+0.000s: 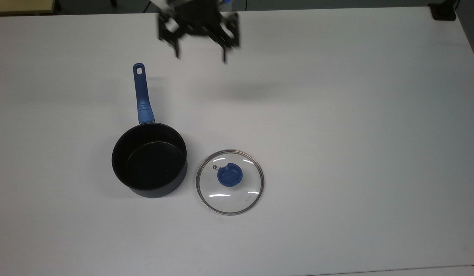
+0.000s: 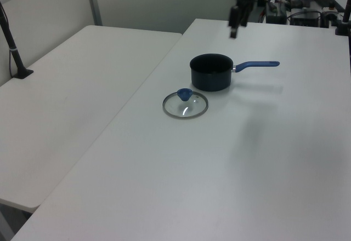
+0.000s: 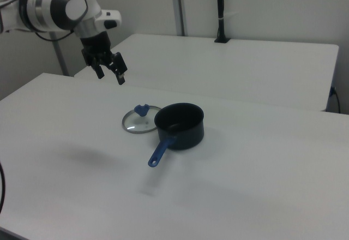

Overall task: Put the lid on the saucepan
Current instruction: 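Move the gripper down over the glass lid's blue knob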

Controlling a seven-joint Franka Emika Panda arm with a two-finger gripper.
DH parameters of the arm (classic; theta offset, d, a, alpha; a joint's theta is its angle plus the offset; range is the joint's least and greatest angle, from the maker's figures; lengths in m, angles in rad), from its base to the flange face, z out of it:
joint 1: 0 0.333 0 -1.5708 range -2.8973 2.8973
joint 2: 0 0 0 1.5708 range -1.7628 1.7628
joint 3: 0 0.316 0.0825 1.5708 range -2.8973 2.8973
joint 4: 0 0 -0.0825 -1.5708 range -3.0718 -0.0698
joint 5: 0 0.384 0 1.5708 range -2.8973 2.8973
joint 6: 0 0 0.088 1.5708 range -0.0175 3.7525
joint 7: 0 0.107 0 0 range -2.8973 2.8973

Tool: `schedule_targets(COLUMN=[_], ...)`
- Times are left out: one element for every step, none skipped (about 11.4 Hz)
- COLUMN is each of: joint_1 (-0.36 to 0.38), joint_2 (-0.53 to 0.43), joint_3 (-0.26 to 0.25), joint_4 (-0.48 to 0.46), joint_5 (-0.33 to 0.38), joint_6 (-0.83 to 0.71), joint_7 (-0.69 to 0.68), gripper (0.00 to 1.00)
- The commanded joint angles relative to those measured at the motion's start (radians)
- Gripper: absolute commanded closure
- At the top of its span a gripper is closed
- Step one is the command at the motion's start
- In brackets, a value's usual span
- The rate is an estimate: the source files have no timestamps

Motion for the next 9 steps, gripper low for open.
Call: schedule_targets(joint_1=[0.090, 0.111, 0.119, 0.120, 0.122, 0.131, 0.136, 0.134, 0.128], joint_2=[0.123, 0.161, 0.195, 0.235, 0.272, 0.315, 0.355, 0.388, 0.412], joint_3=[0.001, 0.001, 0.001, 0.001, 0.001, 0.001, 0.001, 0.001, 0.001], joint_4=[0.020, 0.021, 0.021, 0.021, 0.029, 0.040, 0.053, 0.058, 0.060], joint_5=[-0.047, -0.072, -0.111, -0.154, -0.200, -0.265, -0.349, -0.429, -0.458], joint_6=[0.177, 0.231, 0.281, 0.338, 0.396, 0.438, 0.446, 0.458, 0.493], joint_7=[0.264, 0.339, 0.414, 0.495, 0.592, 0.690, 0.790, 0.874, 0.928], gripper=[0.00, 0.00, 0.00, 0.00, 0.00, 0.00, 0.00, 0.00, 0.00])
